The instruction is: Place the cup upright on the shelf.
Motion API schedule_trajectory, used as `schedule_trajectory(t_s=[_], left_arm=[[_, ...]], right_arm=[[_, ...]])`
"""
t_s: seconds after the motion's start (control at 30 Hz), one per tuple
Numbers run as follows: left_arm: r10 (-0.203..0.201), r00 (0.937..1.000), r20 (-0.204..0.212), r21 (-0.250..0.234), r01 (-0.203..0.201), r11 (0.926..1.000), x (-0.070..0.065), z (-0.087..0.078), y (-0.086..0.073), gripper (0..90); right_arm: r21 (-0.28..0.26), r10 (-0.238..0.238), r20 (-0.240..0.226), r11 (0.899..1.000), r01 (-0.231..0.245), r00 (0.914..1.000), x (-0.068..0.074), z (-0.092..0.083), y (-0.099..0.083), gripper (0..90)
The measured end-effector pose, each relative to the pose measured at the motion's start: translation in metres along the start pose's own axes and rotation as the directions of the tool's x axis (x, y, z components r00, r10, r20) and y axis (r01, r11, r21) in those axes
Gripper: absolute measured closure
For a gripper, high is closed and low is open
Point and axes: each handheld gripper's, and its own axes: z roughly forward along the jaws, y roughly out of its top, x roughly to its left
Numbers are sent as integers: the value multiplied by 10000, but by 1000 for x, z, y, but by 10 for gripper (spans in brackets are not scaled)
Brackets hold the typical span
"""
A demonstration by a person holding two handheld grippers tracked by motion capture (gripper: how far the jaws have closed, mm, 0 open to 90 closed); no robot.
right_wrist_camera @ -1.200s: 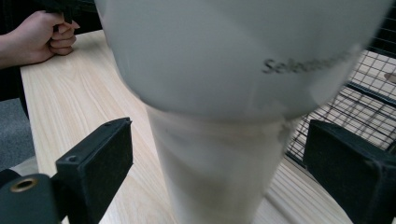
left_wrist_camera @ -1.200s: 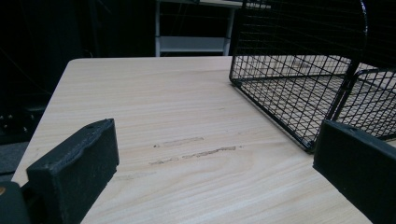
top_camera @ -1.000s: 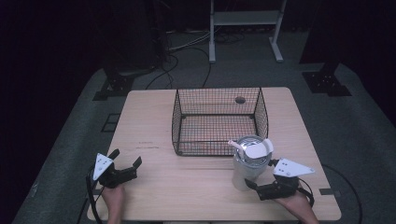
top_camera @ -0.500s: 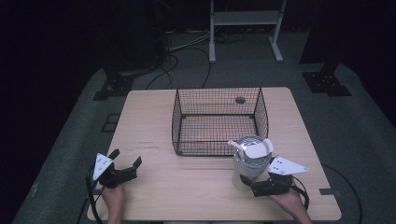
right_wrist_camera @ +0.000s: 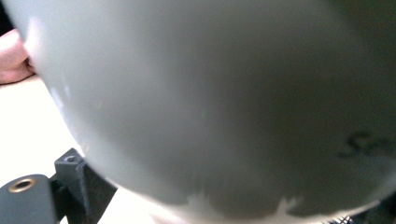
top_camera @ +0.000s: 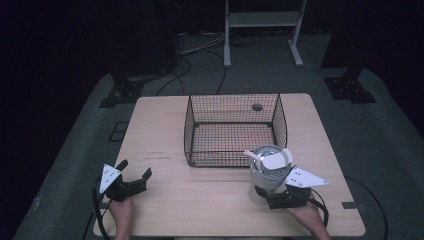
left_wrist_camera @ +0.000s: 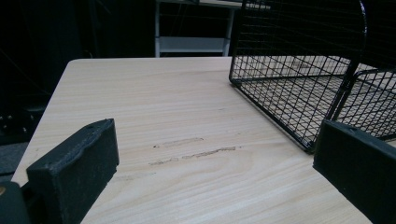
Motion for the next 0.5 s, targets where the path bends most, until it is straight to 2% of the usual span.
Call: schedule_trajectory(t_s=[0.37, 0.5], left_arm=[[-83, 10000, 38, -53, 84, 10000, 1, 0, 0, 0], [-89, 9999, 60, -60, 89, 9999, 1, -1, 0, 0]], right_arm=[[-103, -173, 23, 9998, 173, 9998, 2, -2, 0, 85], [-79, -255, -111, 9996, 254, 9996, 3, -4, 0, 86]])
